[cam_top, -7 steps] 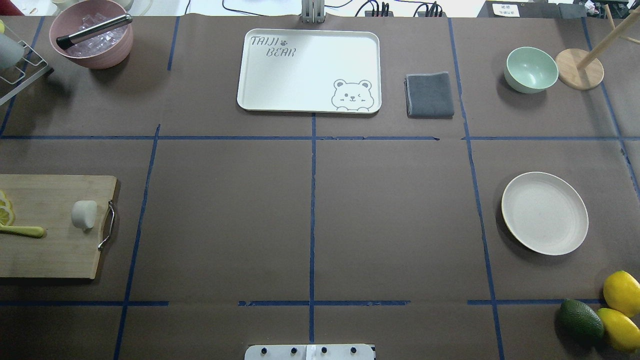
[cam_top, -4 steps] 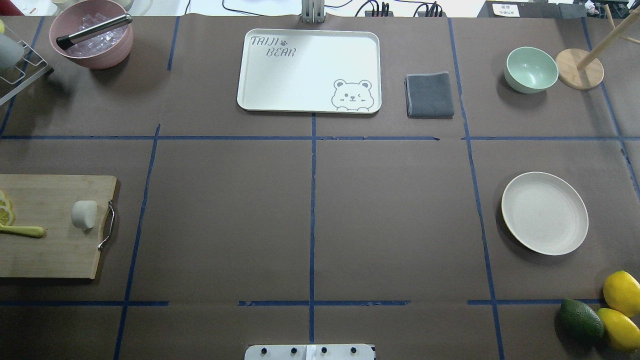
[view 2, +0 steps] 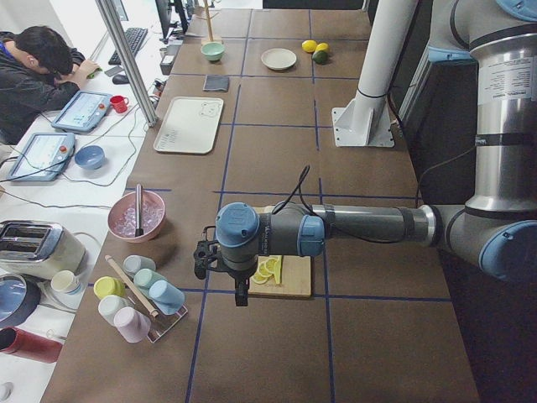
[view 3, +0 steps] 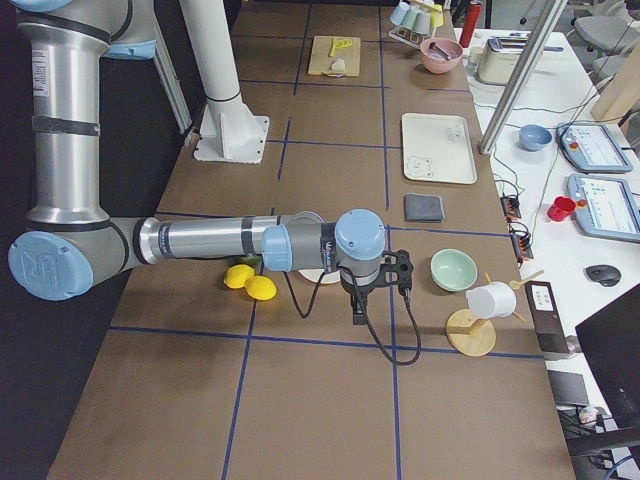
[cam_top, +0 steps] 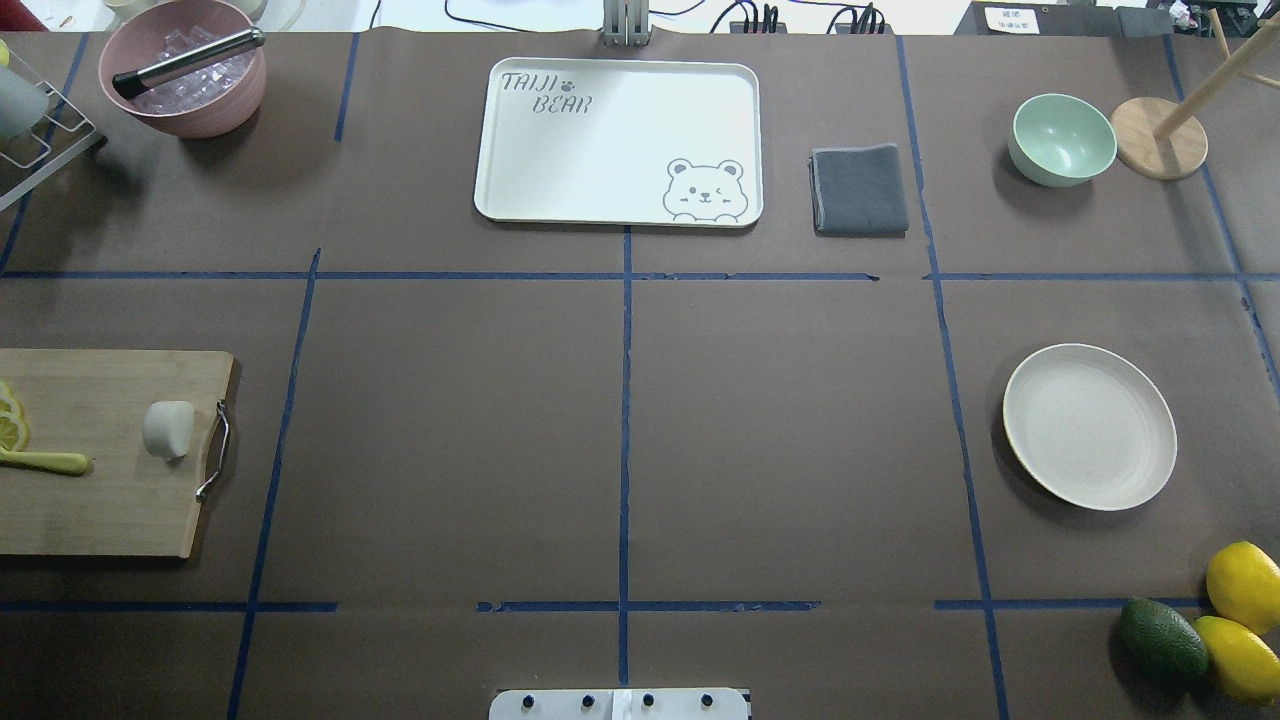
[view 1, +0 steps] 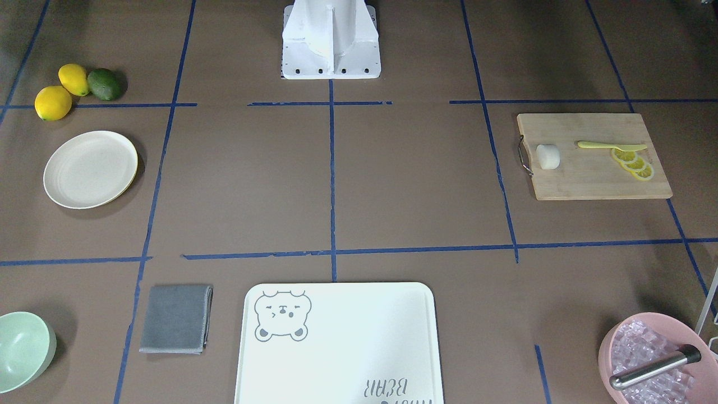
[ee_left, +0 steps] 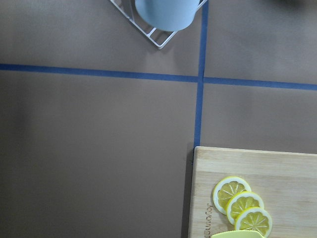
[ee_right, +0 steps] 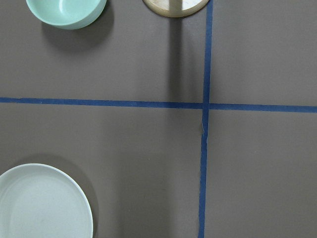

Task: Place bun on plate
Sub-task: 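Move the right gripper toward the white plate near the robot's right side, then grasp the rim of the white plate with the right gripper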

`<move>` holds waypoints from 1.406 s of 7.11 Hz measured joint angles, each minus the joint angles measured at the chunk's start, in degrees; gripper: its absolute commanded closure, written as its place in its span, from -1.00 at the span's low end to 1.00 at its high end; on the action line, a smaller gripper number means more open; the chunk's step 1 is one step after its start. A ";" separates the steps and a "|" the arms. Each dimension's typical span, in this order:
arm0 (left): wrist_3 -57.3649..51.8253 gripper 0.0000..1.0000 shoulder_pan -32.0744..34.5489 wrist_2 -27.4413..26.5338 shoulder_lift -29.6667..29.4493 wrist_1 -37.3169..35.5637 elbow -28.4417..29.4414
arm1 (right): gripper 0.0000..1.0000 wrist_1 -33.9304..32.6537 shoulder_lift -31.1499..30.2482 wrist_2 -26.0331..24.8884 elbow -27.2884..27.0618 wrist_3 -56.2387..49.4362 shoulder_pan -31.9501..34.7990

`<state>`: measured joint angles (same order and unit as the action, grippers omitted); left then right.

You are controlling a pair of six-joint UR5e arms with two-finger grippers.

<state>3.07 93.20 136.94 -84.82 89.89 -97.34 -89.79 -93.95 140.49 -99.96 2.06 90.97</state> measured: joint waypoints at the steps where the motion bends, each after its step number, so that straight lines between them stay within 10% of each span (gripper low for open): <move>1: 1.48 -1.00 -0.10 -0.01 -0.01 0.06 -0.70 | -0.98 0.26 0.04 -0.13 -0.14 1.49 -0.90; 10: 21.38 -1.00 -9.99 -0.15 -0.43 3.17 -9.01 | -0.92 33.80 -6.82 -12.72 -0.73 43.40 -28.53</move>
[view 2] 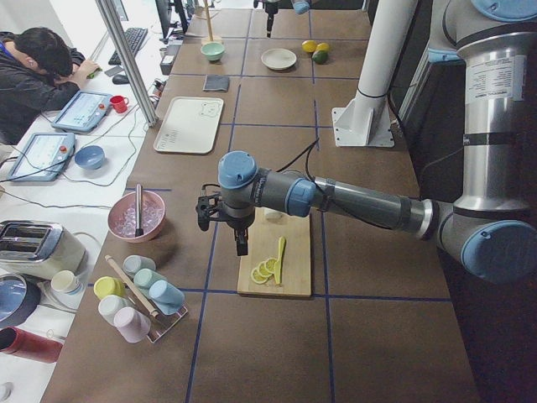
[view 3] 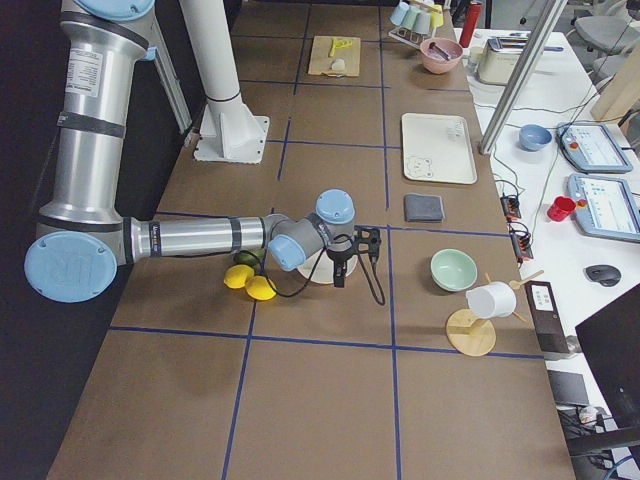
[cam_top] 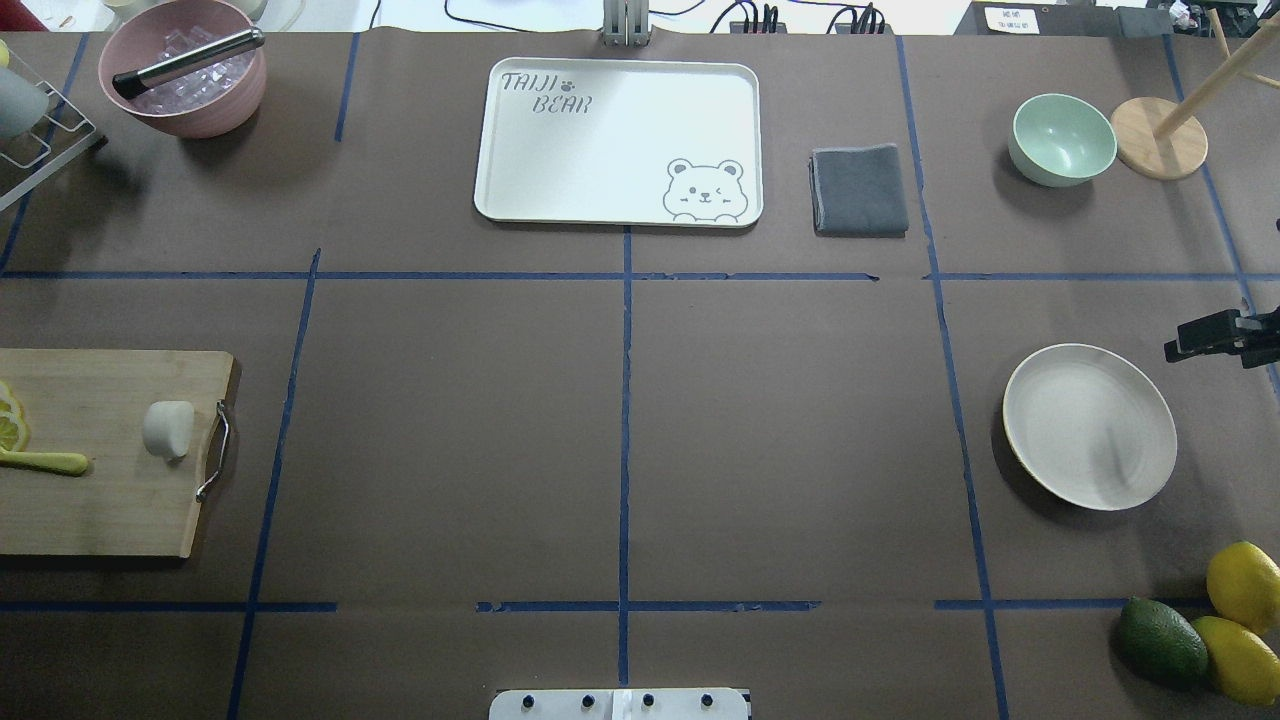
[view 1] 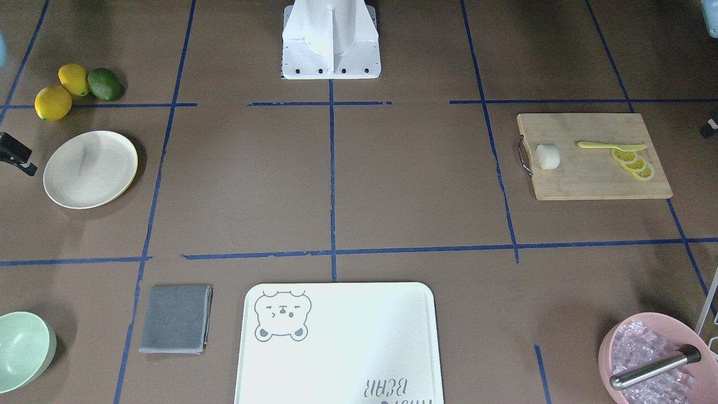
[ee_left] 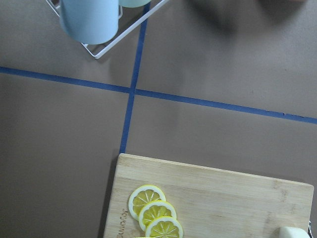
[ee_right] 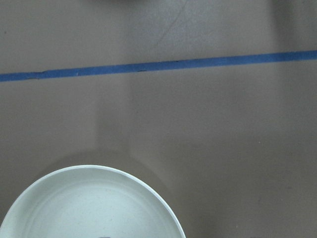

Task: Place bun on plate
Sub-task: 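Grasp the rim of the white plate with the right gripper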

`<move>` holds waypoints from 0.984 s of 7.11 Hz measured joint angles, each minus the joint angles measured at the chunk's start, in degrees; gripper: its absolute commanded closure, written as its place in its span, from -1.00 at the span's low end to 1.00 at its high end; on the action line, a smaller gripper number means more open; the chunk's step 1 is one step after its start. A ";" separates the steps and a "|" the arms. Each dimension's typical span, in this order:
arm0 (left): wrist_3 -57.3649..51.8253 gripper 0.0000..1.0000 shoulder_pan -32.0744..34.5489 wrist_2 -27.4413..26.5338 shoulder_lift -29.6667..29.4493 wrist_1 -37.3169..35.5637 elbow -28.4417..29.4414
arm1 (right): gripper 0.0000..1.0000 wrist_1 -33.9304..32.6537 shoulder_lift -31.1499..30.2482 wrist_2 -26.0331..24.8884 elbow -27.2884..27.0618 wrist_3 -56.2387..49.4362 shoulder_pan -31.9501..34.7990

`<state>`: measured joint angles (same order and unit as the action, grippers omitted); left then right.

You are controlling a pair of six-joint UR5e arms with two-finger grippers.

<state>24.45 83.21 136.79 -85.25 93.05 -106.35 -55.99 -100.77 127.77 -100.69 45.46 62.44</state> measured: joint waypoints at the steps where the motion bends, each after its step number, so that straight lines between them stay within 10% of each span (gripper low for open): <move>1: 0.69 -1.00 -0.28 -0.05 0.00 0.63 0.00 | -0.92 2.12 -0.89 -1.10 0.75 1.70 -2.24; 7: 0.65 -1.00 -0.49 -0.20 0.00 1.08 0.00 | -0.32 3.60 -1.35 -1.12 4.95 2.53 -7.99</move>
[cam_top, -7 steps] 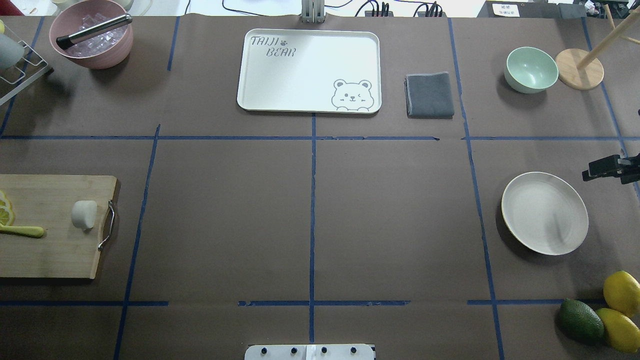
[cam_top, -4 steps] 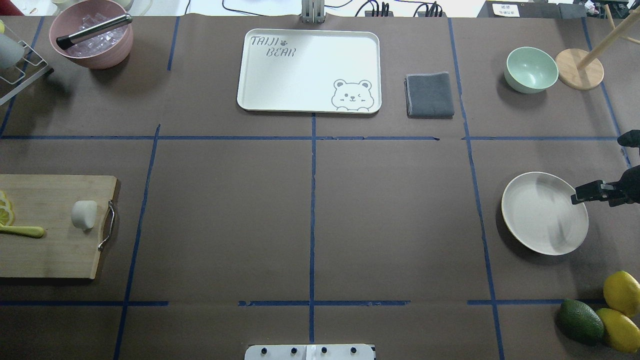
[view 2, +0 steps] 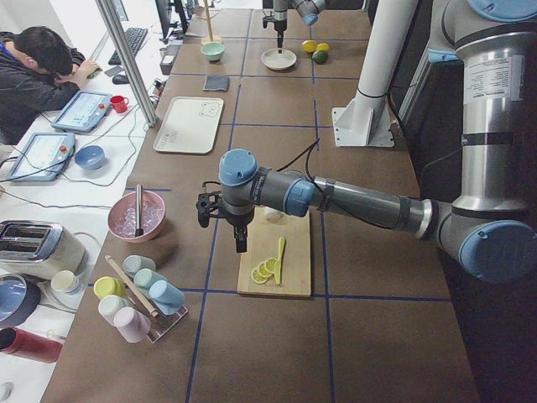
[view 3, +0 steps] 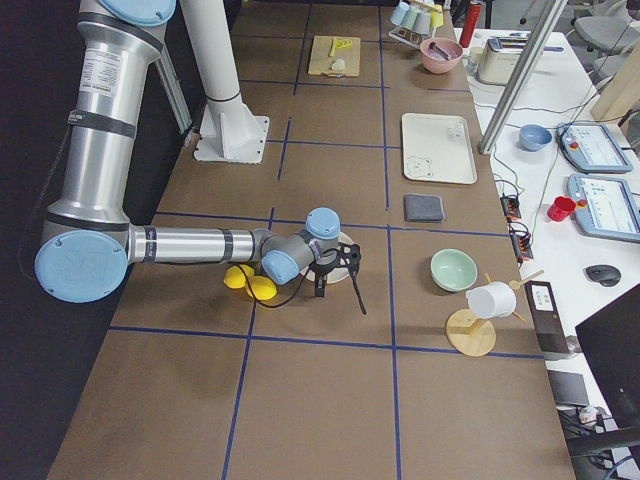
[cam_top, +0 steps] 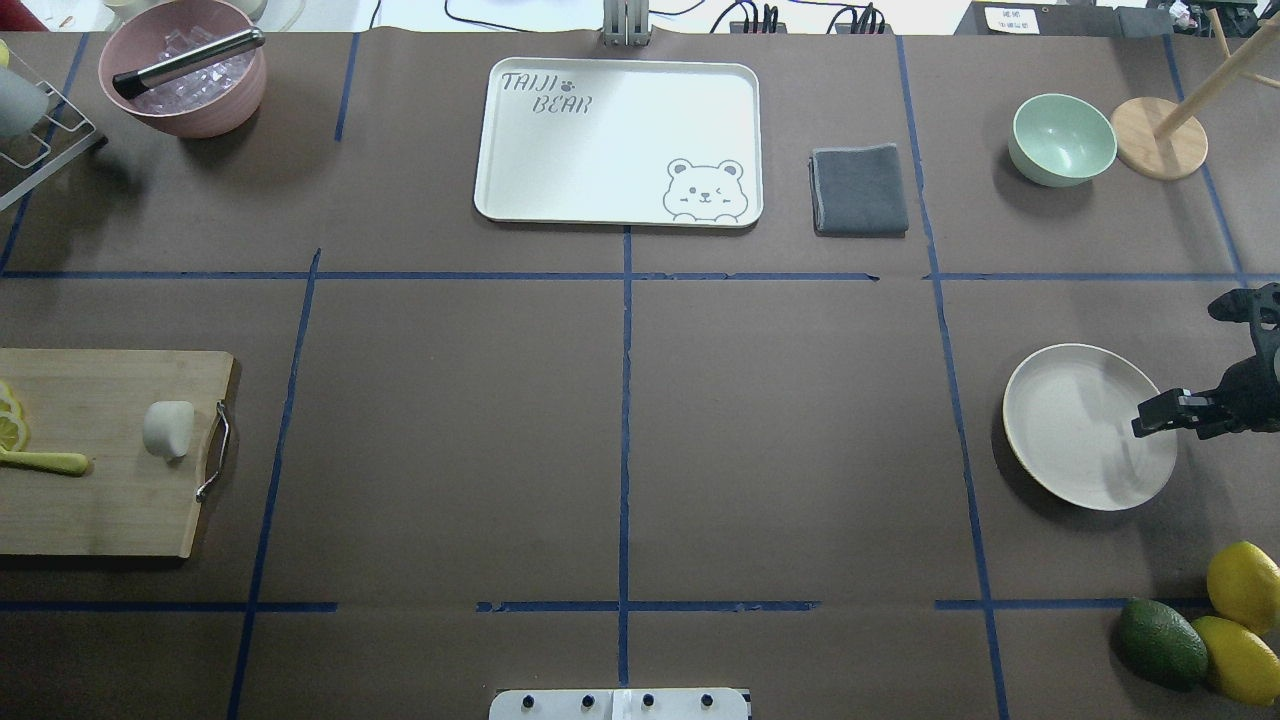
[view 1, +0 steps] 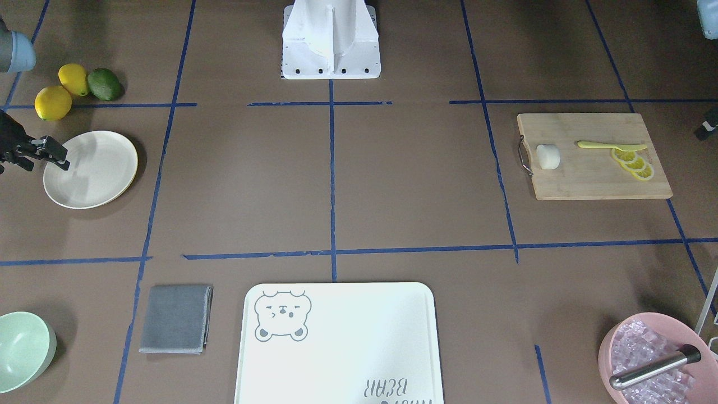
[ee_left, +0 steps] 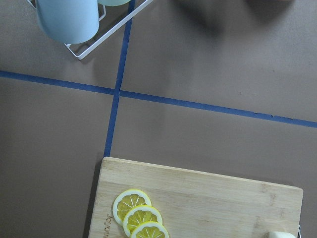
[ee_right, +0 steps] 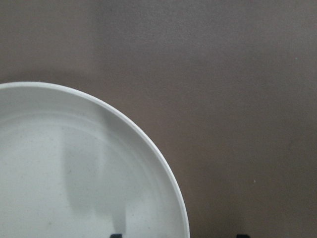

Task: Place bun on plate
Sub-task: 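Grasp the rim of the white plate with the right gripper, then carry the white plate with the right gripper to the table center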

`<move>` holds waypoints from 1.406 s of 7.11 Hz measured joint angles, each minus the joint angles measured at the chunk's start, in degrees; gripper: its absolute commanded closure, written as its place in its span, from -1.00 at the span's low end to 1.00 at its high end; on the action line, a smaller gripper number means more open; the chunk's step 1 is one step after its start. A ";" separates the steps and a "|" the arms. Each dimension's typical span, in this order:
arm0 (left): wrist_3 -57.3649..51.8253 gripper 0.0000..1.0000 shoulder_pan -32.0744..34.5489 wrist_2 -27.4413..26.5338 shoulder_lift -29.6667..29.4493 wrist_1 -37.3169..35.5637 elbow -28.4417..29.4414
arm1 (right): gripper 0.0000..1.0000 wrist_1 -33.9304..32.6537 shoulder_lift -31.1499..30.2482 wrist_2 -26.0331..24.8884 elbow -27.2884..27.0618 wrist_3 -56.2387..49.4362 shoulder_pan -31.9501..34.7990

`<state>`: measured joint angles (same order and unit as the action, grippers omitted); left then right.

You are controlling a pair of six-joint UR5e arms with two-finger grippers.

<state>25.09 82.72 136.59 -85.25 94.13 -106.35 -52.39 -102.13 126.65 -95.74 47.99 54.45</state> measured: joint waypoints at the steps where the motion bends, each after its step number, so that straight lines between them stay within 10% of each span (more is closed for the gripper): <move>1: -0.03 -1.00 0.01 -0.03 0.00 -0.02 0.00 | -0.16 -0.01 -0.07 0.06 0.17 -0.20 -0.02; 4: -0.07 -1.00 0.02 -0.12 0.00 -0.08 0.00 | 0.97 -0.07 -0.23 -0.05 0.65 -0.51 -0.03; 10: 0.05 -1.00 0.07 -0.19 0.00 -0.09 -0.71 | 1.00 6.86 -0.01 5.87 -2.70 4.44 5.49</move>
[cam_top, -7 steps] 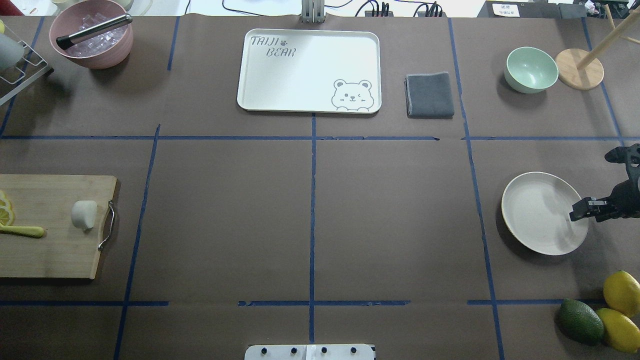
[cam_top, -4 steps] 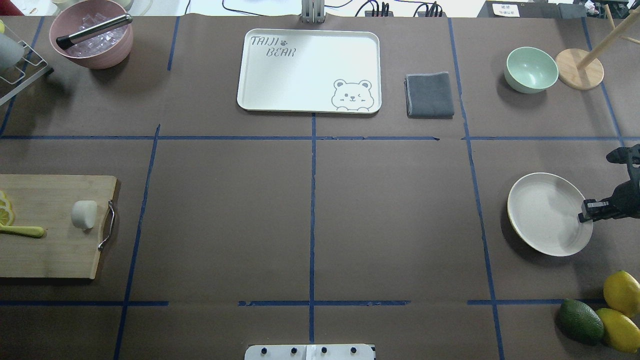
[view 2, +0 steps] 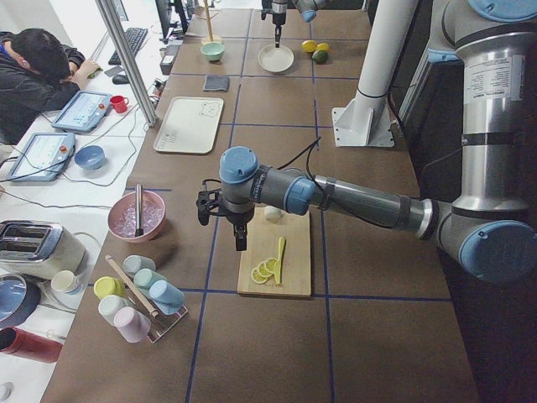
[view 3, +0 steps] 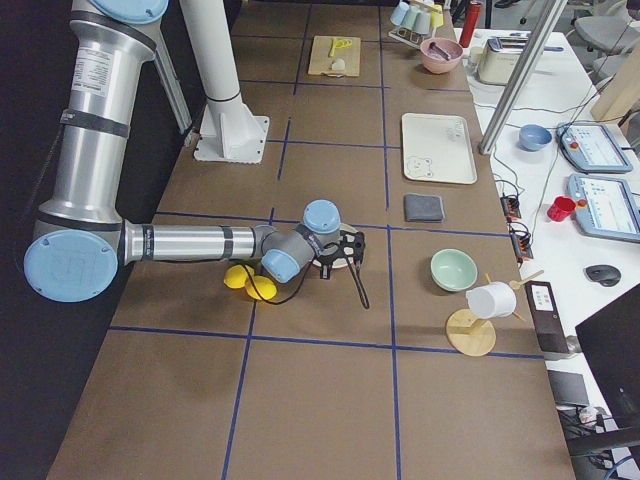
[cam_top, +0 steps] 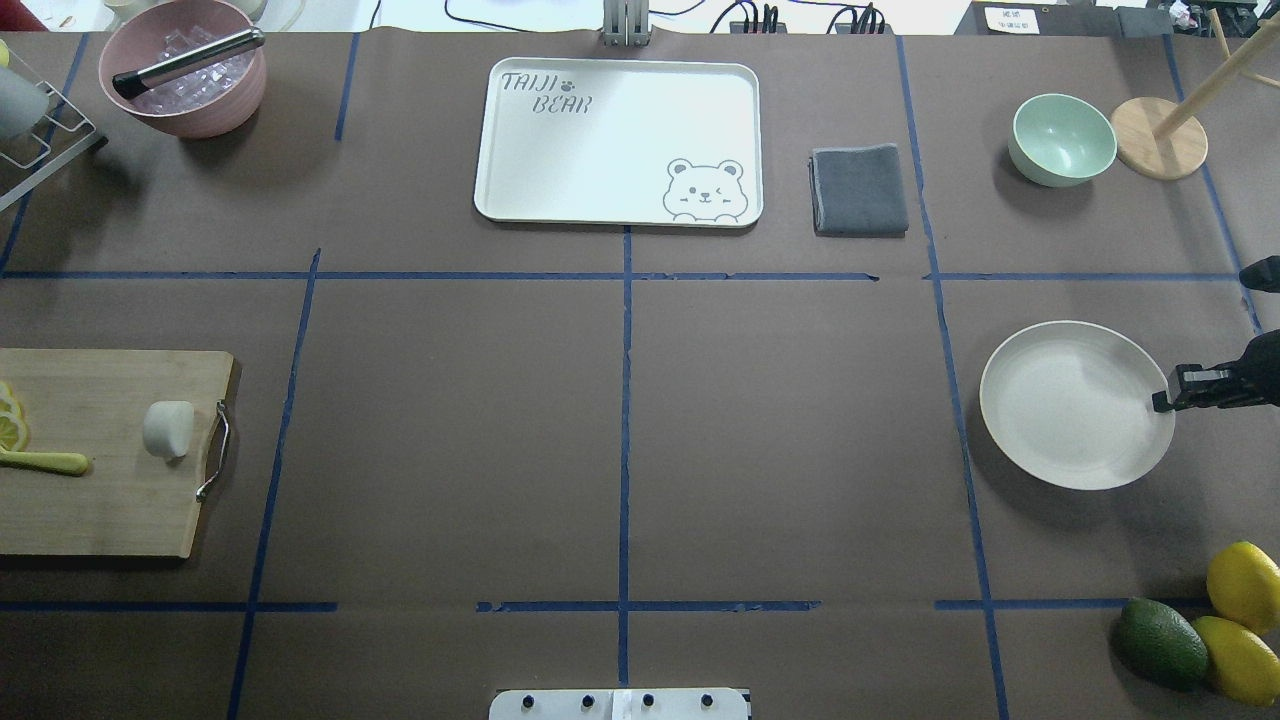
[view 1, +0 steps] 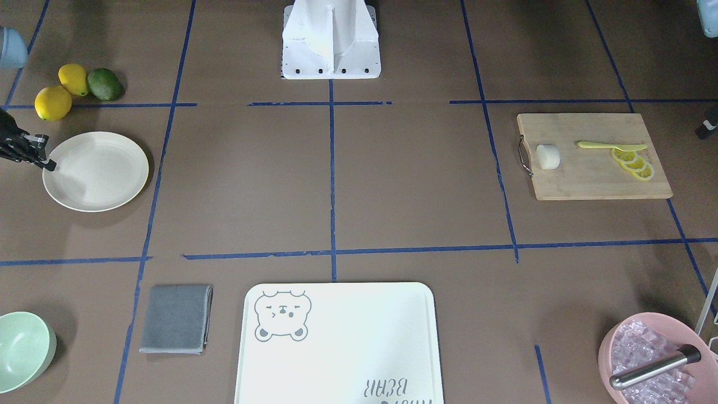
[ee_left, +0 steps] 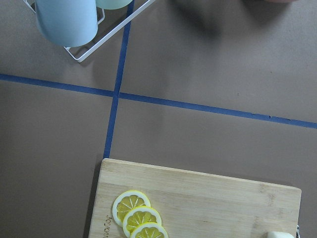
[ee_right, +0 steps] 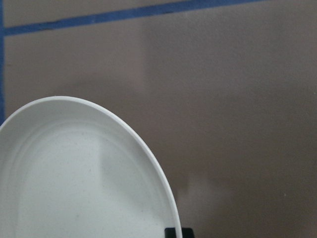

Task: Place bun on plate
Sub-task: 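Carry the white plate with the right gripper to the table center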

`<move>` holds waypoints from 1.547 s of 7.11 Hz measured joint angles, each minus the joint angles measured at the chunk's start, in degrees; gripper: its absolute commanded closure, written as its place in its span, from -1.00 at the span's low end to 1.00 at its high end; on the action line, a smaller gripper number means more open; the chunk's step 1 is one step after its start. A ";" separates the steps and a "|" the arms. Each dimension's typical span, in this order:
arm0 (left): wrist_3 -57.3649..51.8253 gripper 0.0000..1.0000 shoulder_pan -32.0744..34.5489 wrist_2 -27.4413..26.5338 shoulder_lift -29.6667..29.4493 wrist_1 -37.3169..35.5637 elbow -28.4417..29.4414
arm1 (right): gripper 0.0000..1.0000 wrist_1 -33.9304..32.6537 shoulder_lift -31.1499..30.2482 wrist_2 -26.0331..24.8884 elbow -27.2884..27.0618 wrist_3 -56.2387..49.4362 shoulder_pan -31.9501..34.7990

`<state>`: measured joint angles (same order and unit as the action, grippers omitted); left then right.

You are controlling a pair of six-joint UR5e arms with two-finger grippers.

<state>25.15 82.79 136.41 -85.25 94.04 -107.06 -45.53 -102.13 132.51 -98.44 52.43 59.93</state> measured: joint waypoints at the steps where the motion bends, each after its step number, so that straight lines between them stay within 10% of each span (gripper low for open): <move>1: 0.04 -1.00 0.00 0.00 0.00 0.00 -0.04 | 1.00 0.88 1.35 2.55 -0.76 1.37 1.76; 4: 0.02 -1.00 -0.02 -0.07 0.09 0.00 -0.08 | 1.00 0.77 15.00 3.00 -0.79 14.33 -1.94; 11: -0.02 -1.00 -0.17 -0.09 0.03 0.08 -0.10 | 0.98 -13.78 37.82 -23.35 1.45 33.13 -27.95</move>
<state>25.12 82.62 136.32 -85.22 94.12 -107.16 -59.31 -64.32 109.16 -96.99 85.55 31.98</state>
